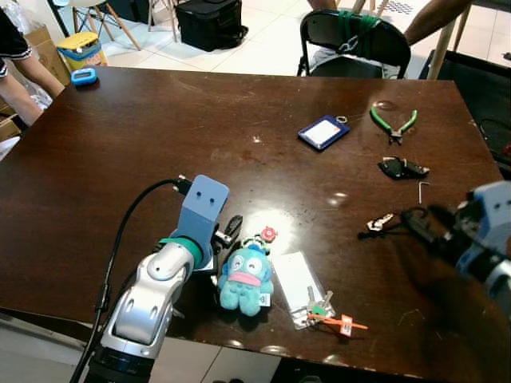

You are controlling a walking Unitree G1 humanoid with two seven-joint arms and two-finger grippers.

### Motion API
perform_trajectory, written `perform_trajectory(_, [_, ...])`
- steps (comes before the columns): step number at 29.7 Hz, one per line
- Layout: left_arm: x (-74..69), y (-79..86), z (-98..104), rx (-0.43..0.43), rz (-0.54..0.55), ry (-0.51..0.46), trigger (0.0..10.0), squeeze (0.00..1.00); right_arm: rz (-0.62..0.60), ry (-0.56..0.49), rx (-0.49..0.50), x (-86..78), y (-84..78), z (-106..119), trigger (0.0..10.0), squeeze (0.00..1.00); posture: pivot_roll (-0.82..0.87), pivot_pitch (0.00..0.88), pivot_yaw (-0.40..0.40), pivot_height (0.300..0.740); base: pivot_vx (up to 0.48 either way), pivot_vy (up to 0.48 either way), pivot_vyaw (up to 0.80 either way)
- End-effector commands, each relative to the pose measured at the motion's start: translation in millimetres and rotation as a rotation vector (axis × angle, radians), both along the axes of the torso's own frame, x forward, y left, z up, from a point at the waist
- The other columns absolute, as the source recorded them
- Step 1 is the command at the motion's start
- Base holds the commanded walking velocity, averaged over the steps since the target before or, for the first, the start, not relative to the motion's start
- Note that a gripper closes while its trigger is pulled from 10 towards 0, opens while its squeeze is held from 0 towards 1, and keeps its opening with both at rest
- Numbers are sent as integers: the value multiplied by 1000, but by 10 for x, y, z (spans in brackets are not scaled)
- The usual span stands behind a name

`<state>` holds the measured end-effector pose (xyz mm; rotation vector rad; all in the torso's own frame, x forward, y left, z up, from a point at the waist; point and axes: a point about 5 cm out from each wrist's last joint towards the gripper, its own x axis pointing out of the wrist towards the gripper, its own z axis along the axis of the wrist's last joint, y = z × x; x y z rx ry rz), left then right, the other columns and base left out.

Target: Hang keys on a hook

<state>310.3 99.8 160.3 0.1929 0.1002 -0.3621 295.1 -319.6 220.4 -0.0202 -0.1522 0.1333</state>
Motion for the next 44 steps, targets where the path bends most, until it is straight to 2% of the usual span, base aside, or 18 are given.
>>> perform_trajectory(1, [-4,6,-34,2,-1,10,10000,0,-10,-17,28,-37,-40,28,10000,0,-138,150,160,740,0,0,0])
perform_trajectory(2, [-5,5,-35,1,-2,11,10000,0,-4,-73,82,-37,-73,165,10000,0,-138,150,160,740,0,0,0])
perform_trajectory(6, [-3,-7,-37,-1,-4,11,10000,0,-2,-125,125,-37,-120,300,10000,0,-138,150,160,740,0,0,0])
perform_trajectory(8, [0,-14,-36,-2,-5,10,10000,0,7,-96,87,-33,-105,250,10000,0,-148,153,159,740,0,0,0])
perform_trajectory(10, [1,-17,-37,-4,-5,10,10000,0,65,14,-16,-51,2,17,10000,0,-148,153,159,740,0,0,0])
perform_trajectory(12, [1,-17,-37,-4,-5,10,10000,0,65,14,-16,-51,2,17,10000,0,-148,153,159,740,0,0,0])
perform_trajectory(14, [-4,-7,-41,-4,-3,11,10000,0,85,106,-90,-85,49,-213,10000,0,-144,157,160,740,0,0,0])
perform_trajectory(17, [-4,-7,-41,-4,-3,11,10000,0,85,106,-90,-85,49,-213,10000,0,-144,157,160,740,0,0,0])
perform_trajectory(23, [-9,7,-45,0,0,15,10000,0,56,297,-173,-144,-56,-552,10000,0,-140,165,162,740,0,0,0])
perform_trajectory(29, [-14,-7,-47,-2,-3,18,10000,0,66,351,-166,-166,-97,-625,10000,0,-140,172,167,740,0,0,0])
perform_trajectory(33, [-15,-15,-47,-1,-6,19,10000,0,83,347,-162,-76,-34,-626,10000,0,-133,177,167,740,0,0,0])
perform_trajectory(35, [-11,-1,-43,-1,0,18,10000,0,111,324,-164,33,67,-587,10000,0,-129,178,163,740,0,0,0])
perform_trajectory(44, [-22,27,-46,-2,15,18,10000,0,165,297,-167,194,225,-517,10000,0,-118,179,150,740,0,0,0])
